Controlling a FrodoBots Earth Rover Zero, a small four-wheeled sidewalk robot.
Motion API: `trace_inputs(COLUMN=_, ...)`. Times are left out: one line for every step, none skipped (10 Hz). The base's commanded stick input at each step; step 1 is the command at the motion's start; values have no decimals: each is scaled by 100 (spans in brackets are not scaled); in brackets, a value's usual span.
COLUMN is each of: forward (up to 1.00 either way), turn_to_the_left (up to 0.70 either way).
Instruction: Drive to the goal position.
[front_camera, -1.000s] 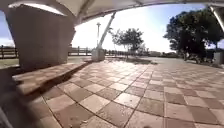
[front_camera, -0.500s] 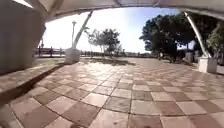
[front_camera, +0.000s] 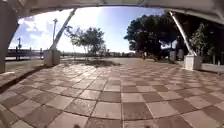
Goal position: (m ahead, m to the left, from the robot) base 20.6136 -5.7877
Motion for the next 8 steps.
trace_inputs(forward=100, turn_to_the_left=0)
trace_inputs(forward=100, turn_to_the_left=0)
trace_inputs(forward=100, turn_to_the_left=0)
trace_inputs(forward=100, turn_to_the_left=0)
trace_inputs(forward=100, turn_to_the_left=0)
trace_inputs(forward=100, turn_to_the_left=-31)
trace_inputs(forward=100, turn_to_the_left=-40)
trace_inputs(forward=100, turn_to_the_left=-12)
